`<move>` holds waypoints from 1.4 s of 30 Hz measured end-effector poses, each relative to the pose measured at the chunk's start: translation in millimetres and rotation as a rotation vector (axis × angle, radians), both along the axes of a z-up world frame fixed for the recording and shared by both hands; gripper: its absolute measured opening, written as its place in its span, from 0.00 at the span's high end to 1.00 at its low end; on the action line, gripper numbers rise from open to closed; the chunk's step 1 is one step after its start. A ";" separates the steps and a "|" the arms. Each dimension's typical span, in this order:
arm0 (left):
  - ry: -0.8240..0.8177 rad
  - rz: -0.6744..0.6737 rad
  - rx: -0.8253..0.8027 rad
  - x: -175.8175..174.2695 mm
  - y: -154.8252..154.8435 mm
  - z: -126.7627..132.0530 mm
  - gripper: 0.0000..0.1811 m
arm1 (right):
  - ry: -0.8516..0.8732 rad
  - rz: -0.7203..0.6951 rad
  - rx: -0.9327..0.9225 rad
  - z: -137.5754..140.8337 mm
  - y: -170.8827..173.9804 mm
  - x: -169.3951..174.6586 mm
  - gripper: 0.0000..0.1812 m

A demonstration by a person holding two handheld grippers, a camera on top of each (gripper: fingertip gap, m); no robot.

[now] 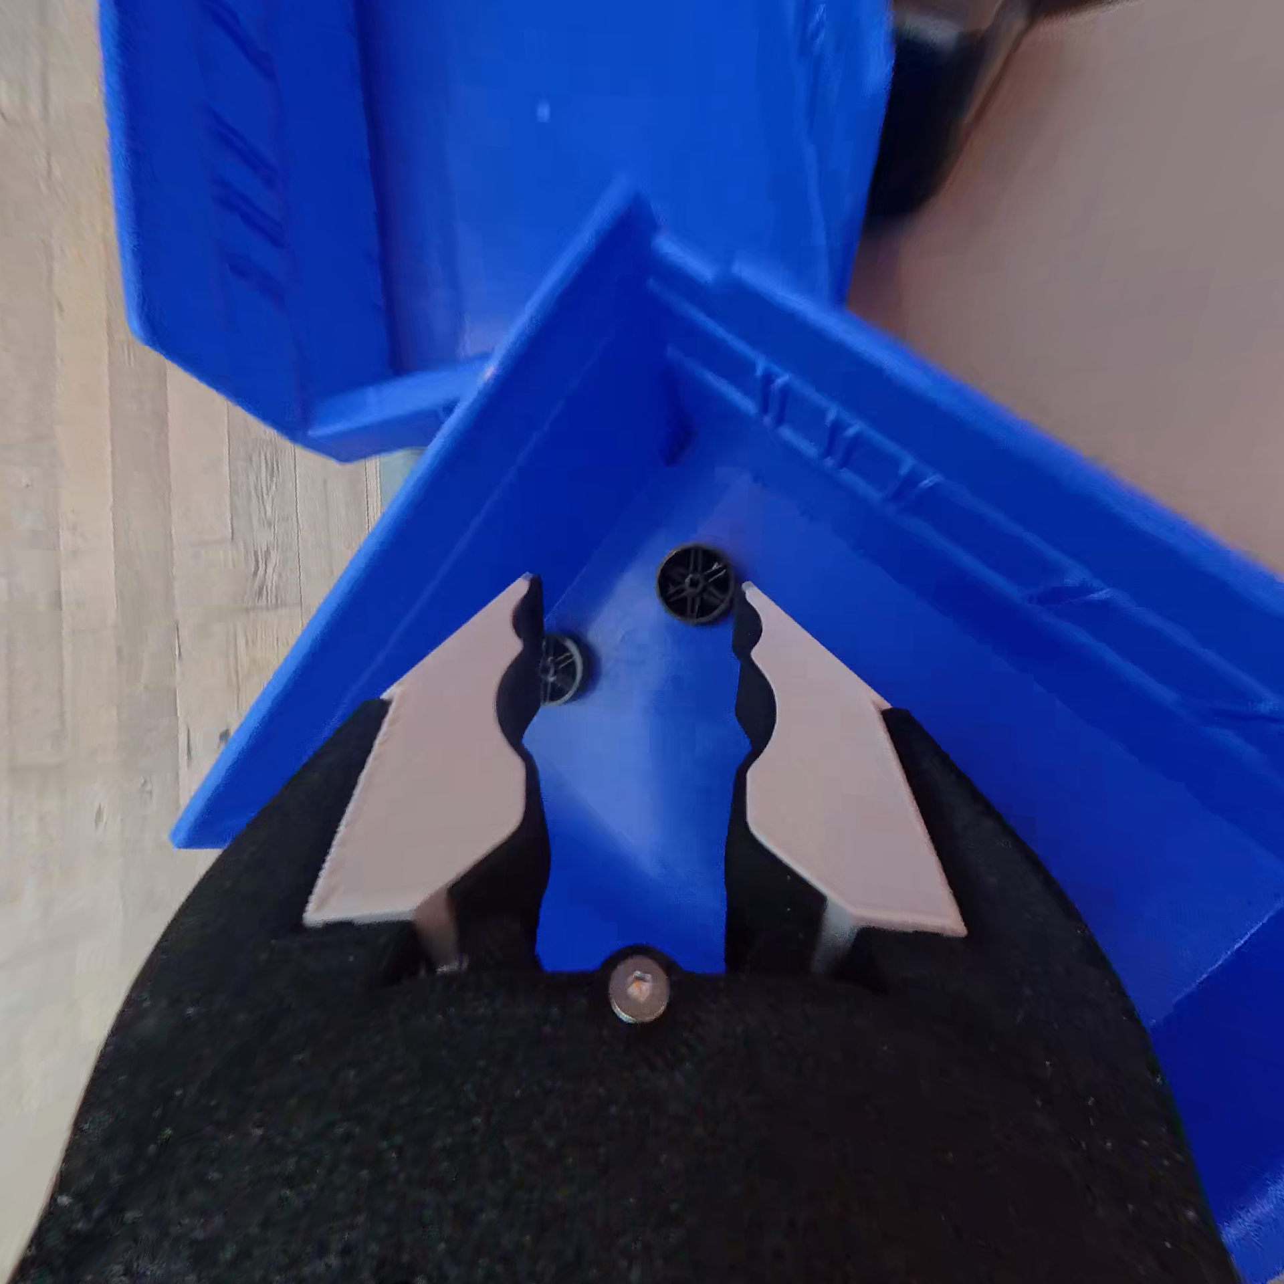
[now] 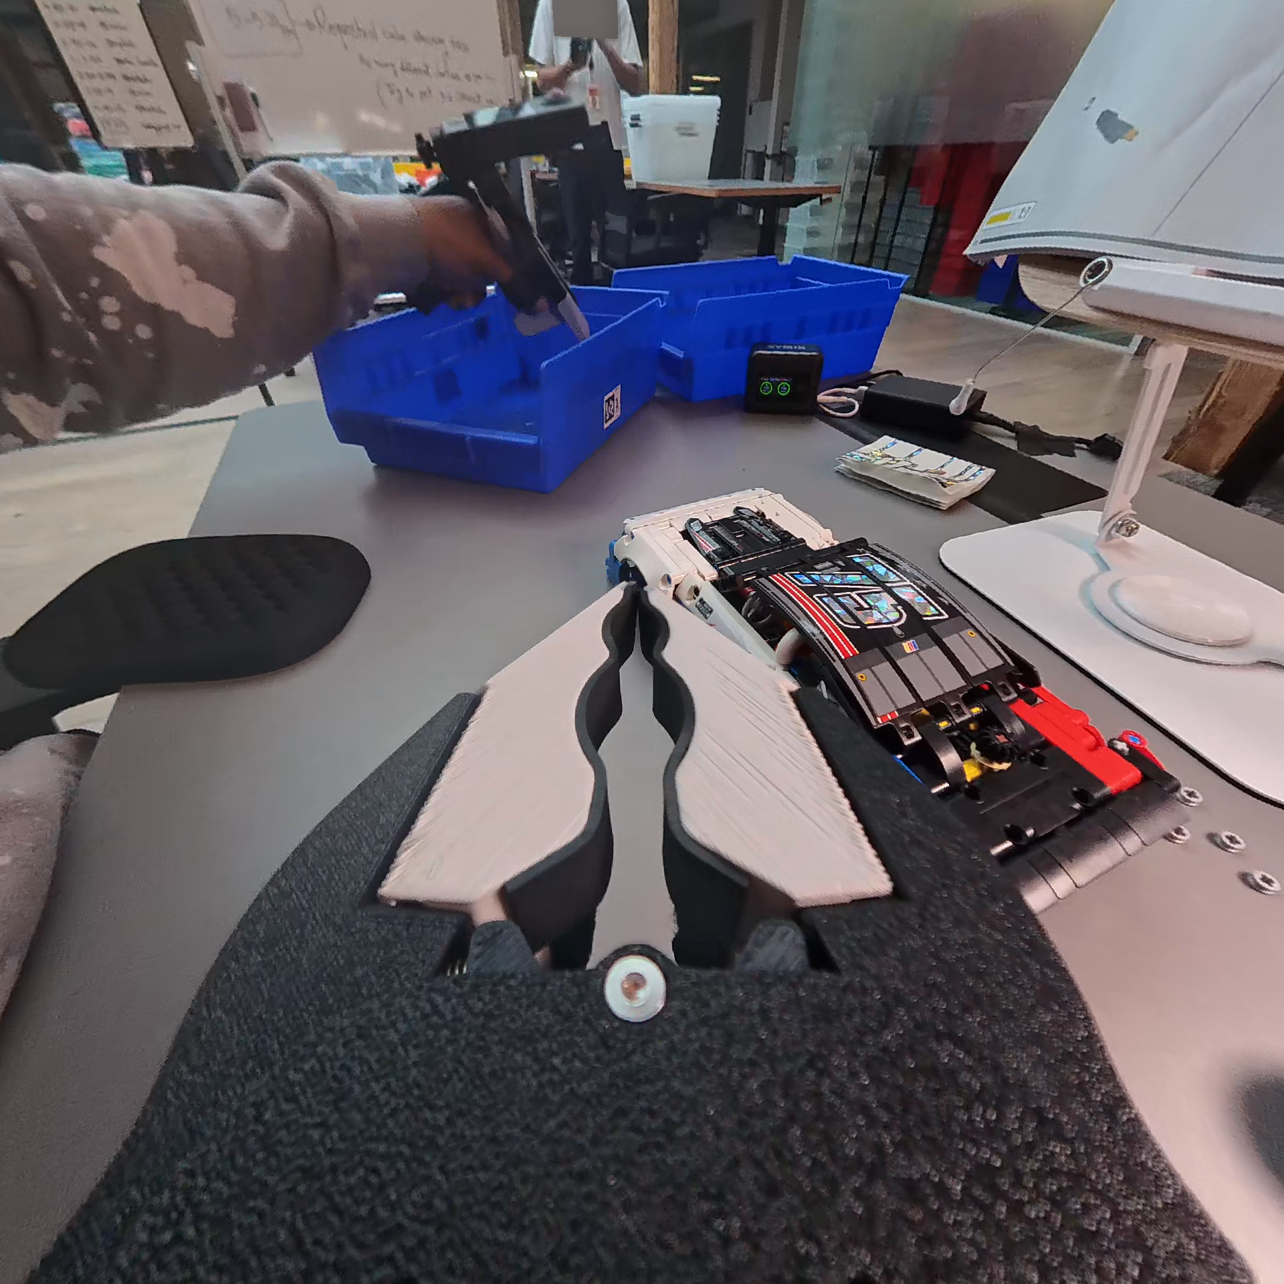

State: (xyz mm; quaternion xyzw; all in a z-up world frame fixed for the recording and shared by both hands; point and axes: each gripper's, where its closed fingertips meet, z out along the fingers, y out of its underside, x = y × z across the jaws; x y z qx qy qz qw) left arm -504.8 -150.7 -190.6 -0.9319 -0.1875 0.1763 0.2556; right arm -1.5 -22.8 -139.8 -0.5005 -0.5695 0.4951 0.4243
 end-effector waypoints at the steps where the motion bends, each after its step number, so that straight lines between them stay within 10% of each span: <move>1: 0.021 -0.032 0.075 8.1 9.9 14.3 0.70 | -0.003 0.001 0.004 -0.6 -0.4 0.0 1.00; 9: -0.028 -0.527 0.792 199.7 71.6 130.5 0.70 | -0.045 0.002 -0.007 -8.2 -2.2 -3.9 0.84; 19: -0.512 -0.893 0.955 392.6 76.1 87.9 0.89 | -0.488 0.305 0.178 -63.0 -46.7 32.4 0.90; 29: -0.387 -1.021 0.780 452.2 86.8 33.6 0.76 | -0.779 0.328 0.289 -119.9 -67.2 51.0 0.69; 36: -0.378 -1.034 0.732 459.3 81.6 13.6 0.76 | -0.619 0.263 0.200 -89.9 -52.1 42.6 0.78; 42: -0.475 -1.024 0.738 464.7 80.4 17.0 0.72 | -0.338 -0.099 0.184 -40.8 16.6 21.8 0.77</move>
